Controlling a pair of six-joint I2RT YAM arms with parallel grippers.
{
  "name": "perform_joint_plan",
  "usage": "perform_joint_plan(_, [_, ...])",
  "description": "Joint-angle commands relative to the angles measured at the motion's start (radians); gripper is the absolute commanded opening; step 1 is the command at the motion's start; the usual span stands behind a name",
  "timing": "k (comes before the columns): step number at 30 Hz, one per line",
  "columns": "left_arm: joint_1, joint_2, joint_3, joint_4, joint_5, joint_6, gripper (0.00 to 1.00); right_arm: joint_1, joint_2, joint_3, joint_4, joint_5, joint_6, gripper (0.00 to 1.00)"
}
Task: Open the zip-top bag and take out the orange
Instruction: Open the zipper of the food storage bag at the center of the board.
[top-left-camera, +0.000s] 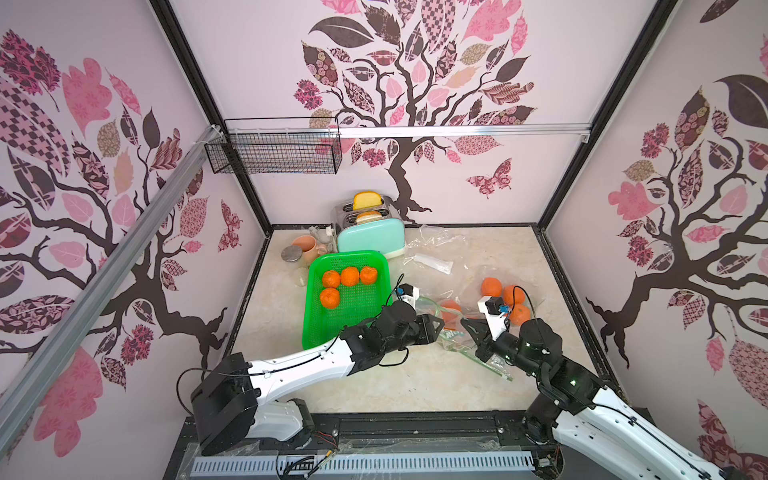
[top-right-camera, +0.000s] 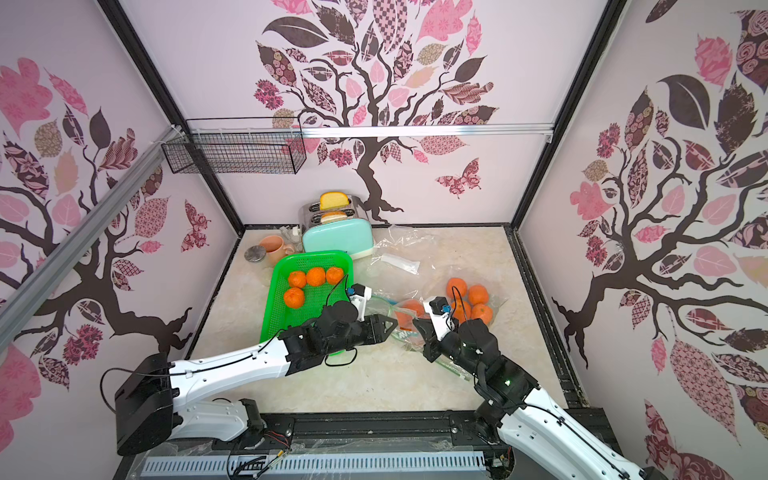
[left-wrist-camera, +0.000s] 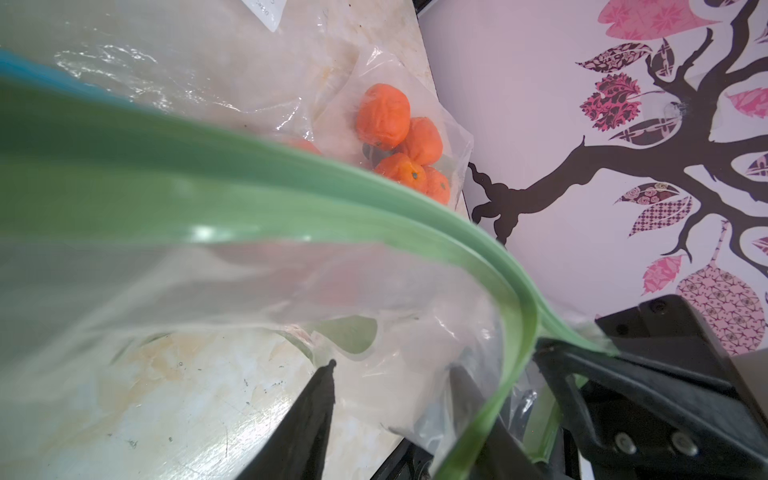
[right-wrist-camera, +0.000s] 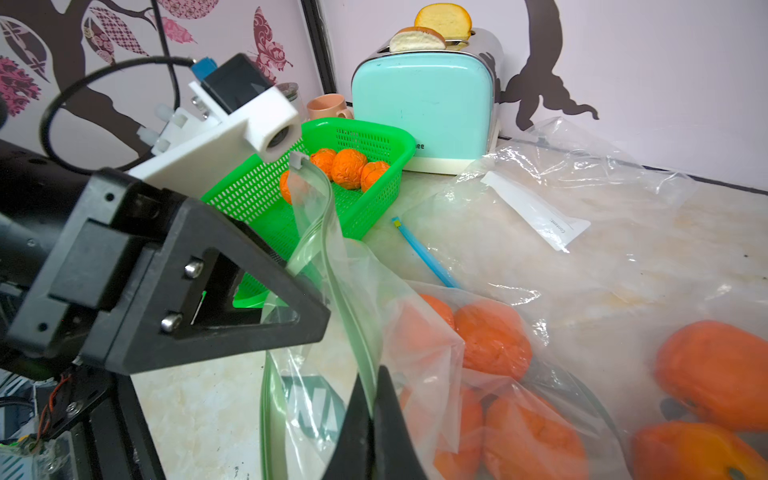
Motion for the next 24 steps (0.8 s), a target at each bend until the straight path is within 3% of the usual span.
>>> perform_joint_plan(1, [0.014, -0.034, -0.048, -0.010, -0.046, -0.030, 0.44, -0.002, -0.056, 0.027, 0.003, 0.096, -0.005, 0.00])
perform_joint_plan(6, [0.014, -0.069, -0.103, -0.011, -0.037, -0.062, 0.44, -0.001, -0.135, -0.005, 0.053, 0.157, 0.019, 0.00])
perform_joint_plan(11, [0.014, -0.079, -0.134, -0.016, -0.031, -0.081, 0.45, -0.002, -0.156, -0.024, 0.074, 0.144, 0.034, 0.00])
perform_joint_plan(18, [0.014, -0.092, -0.146, -0.012, -0.014, -0.088, 0.58, -0.002, -0.164, -0.036, 0.078, 0.126, 0.038, 0.00])
perform_joint_plan(24, [0.014, -0.058, -0.028, -0.046, 0.006, -0.015, 0.68, -0.002, -0.115, -0.043, 0.064, 0.032, 0.029, 0.00])
